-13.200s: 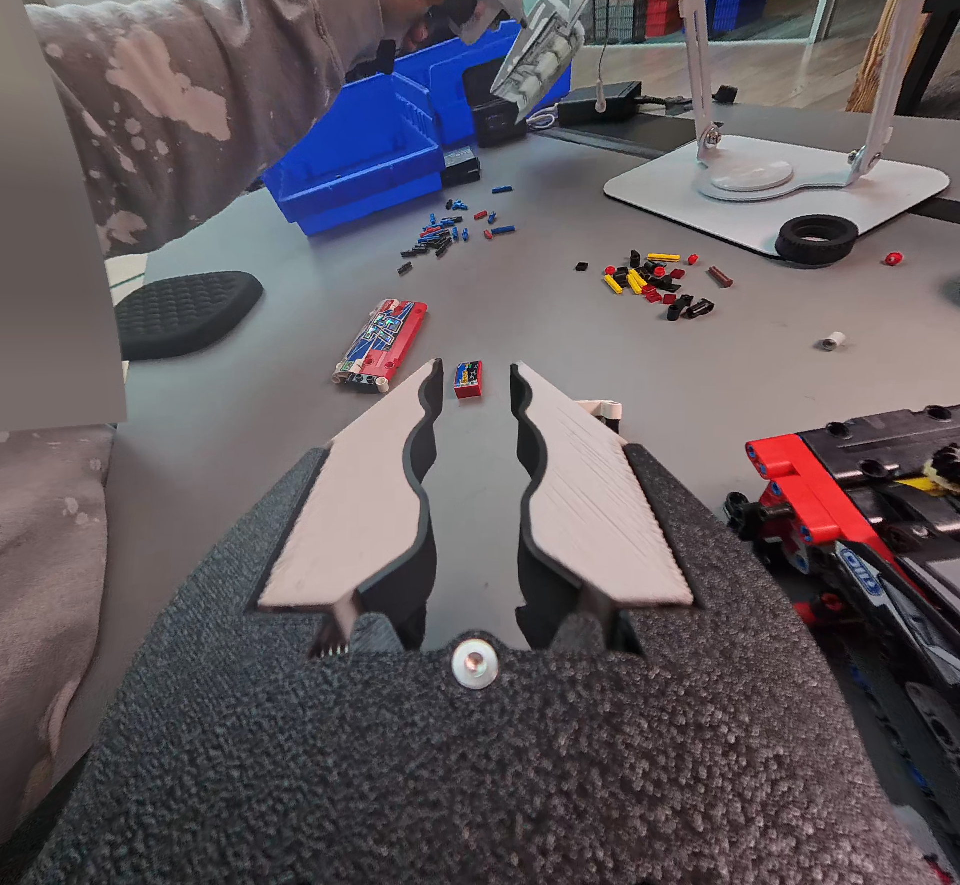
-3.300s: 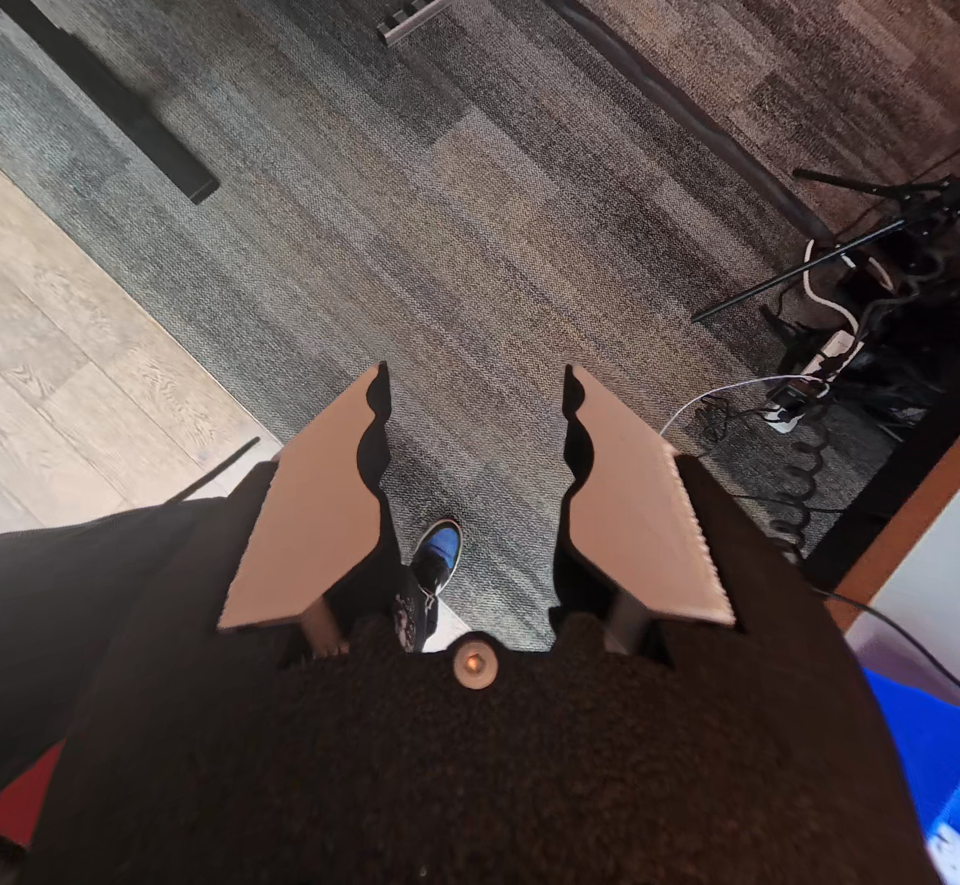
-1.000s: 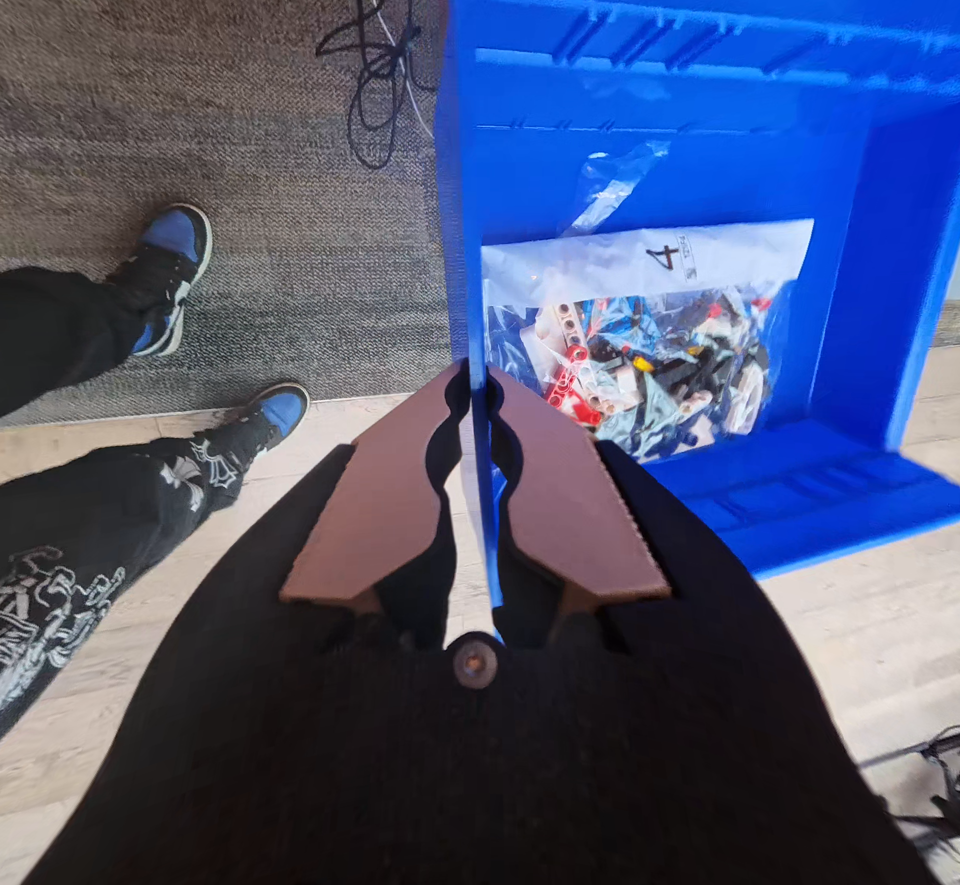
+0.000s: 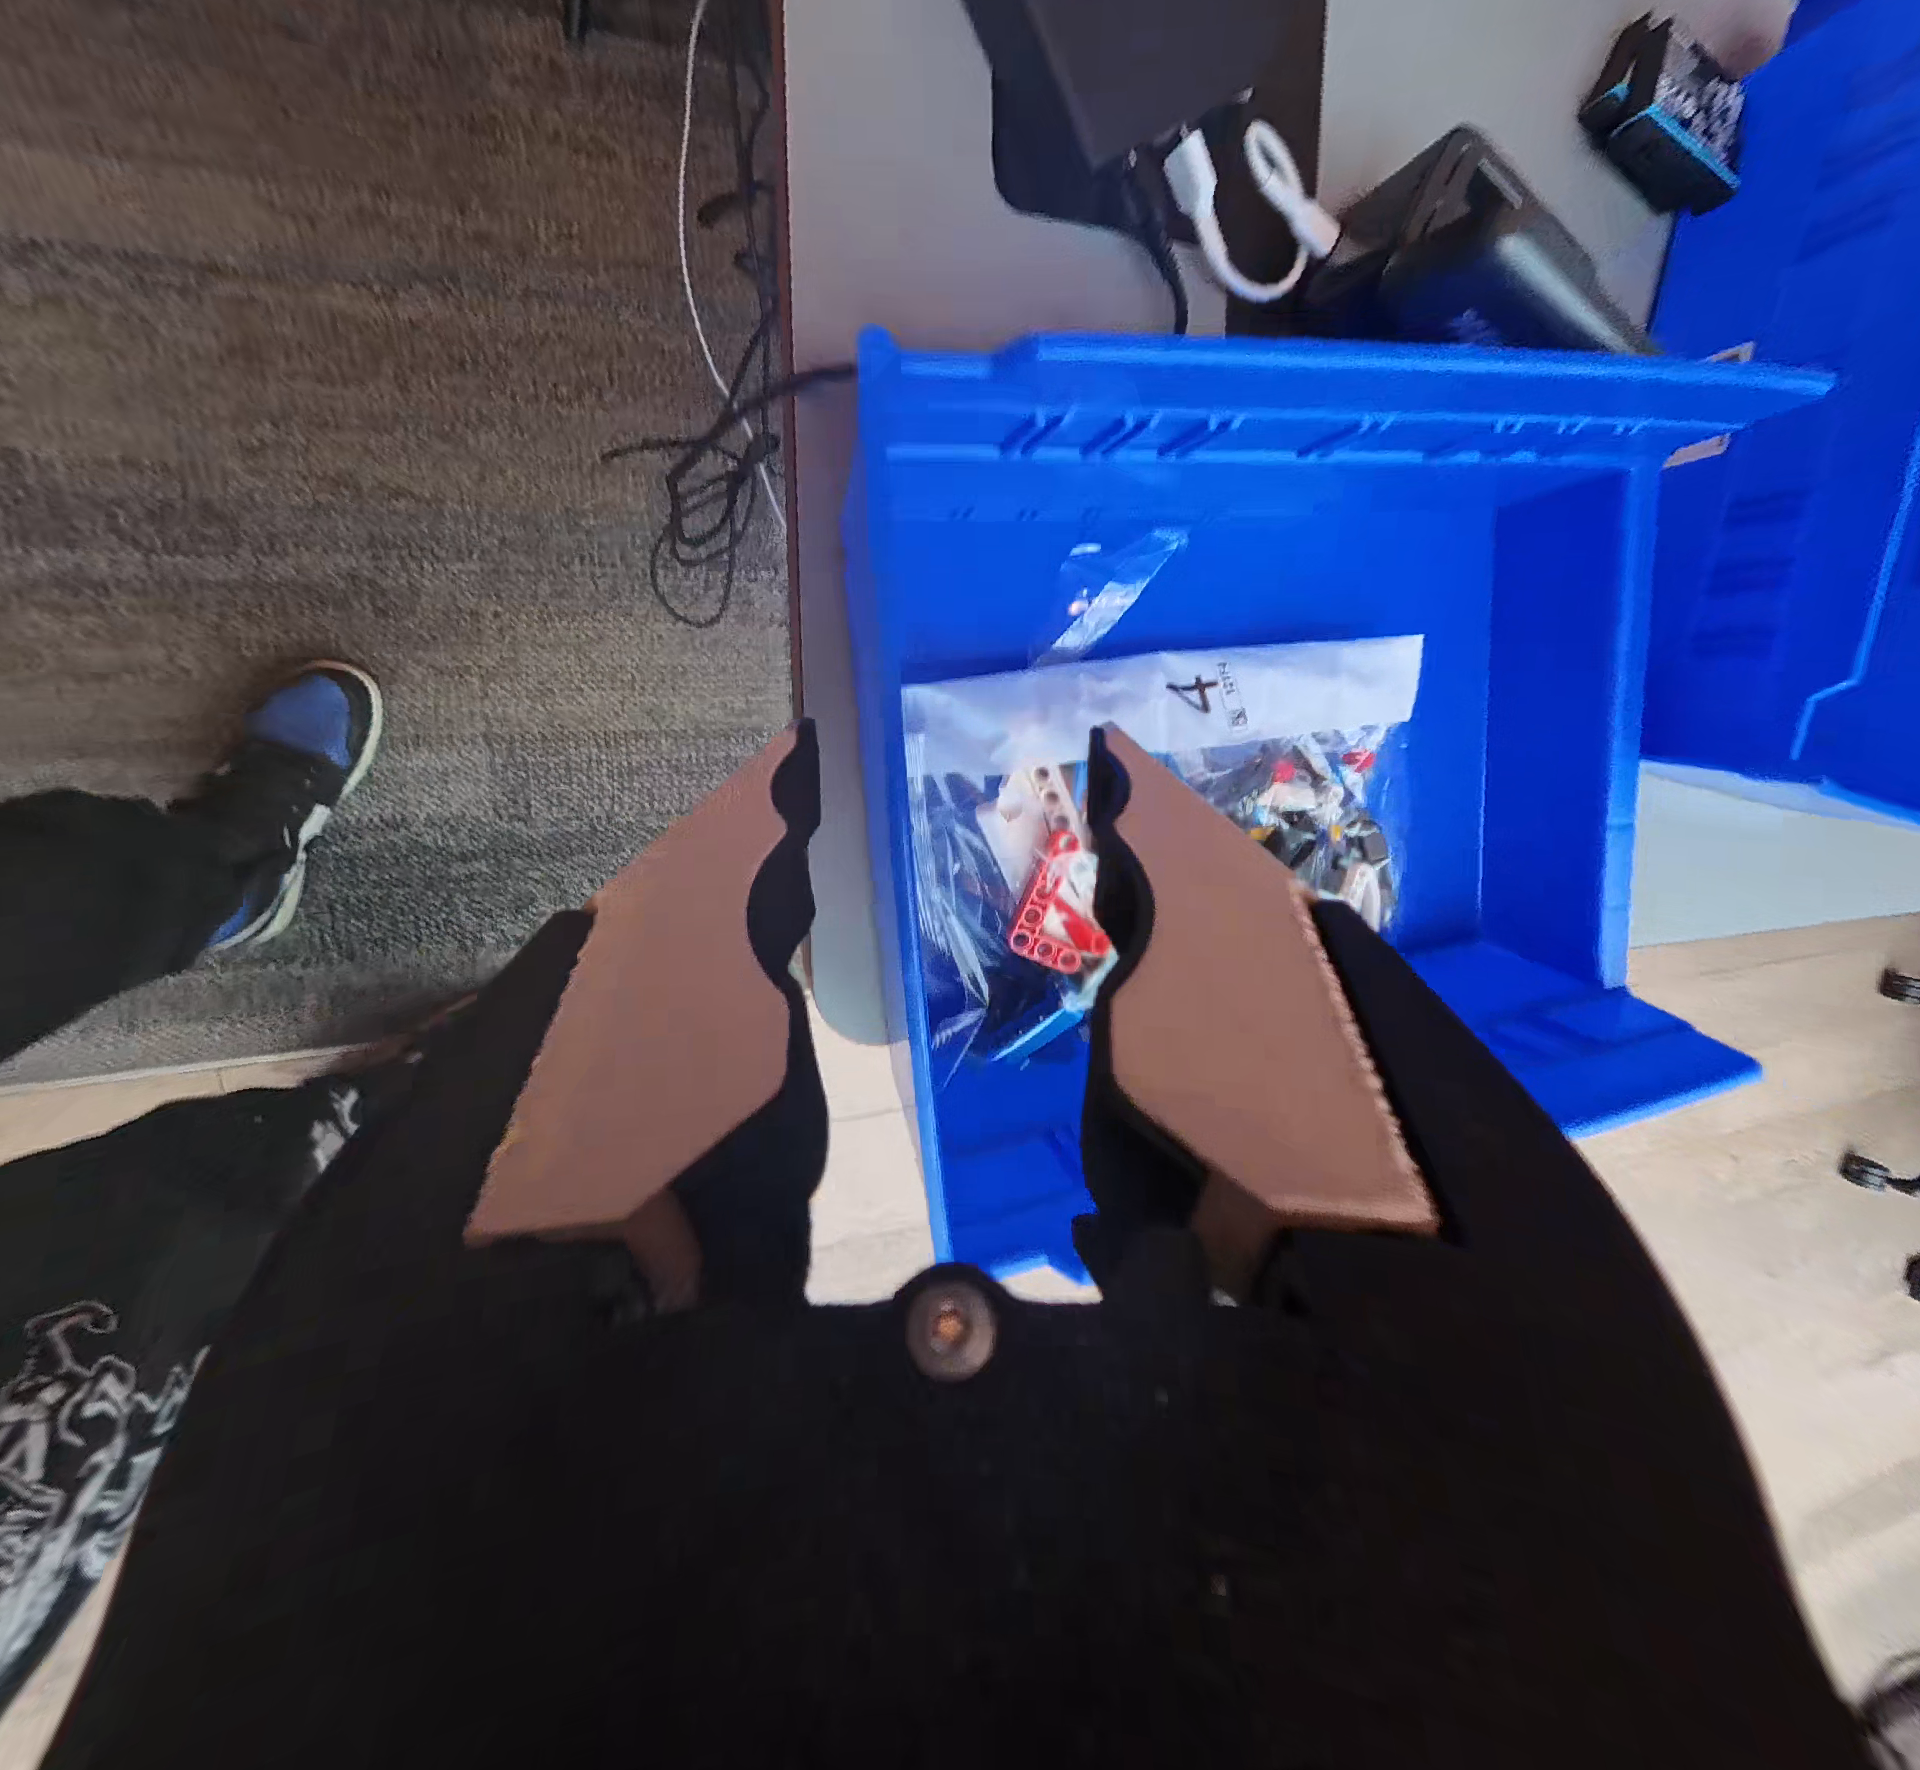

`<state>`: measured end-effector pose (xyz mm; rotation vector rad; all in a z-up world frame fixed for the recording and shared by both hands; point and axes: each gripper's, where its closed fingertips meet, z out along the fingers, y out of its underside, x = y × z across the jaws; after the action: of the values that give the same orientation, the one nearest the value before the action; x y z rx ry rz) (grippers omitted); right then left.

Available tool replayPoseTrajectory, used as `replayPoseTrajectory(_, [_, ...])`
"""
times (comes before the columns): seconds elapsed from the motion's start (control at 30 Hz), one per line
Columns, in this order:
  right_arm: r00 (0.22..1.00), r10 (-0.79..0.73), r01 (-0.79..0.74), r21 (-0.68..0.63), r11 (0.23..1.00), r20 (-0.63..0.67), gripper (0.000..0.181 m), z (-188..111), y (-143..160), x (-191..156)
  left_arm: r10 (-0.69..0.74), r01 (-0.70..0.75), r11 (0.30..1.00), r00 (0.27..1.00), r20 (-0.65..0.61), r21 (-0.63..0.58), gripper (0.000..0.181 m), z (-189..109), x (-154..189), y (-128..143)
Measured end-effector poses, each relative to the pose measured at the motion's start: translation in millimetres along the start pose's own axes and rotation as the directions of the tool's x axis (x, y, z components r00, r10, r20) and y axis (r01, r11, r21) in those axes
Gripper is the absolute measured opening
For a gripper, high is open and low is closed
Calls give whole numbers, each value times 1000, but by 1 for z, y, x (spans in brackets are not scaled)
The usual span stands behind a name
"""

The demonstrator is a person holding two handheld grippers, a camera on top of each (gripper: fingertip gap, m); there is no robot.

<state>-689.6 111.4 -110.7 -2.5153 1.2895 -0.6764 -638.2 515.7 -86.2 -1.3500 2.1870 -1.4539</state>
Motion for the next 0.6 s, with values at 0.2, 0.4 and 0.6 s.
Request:
replayPoseTrajectory(0.2, [997, 63, -70, 147, 987, 48, 57, 8, -67, 7, -2, 0, 999, 999, 42, 38, 59, 1, -1, -26])
replayPoseTrajectory(0.4, [987, 121, -144, 241, 960, 107, 56, 53, -128, 51, 10, -12, 1000, 996, 92, 16, 59, -1, 12, -42])
replayPoseTrajectory(0.6, [979, 189, -202, 234, 951, 79, 47, 117, -156, 139, 41, -38, 999, 986, 160, -25, 59, 4, 39, -78])
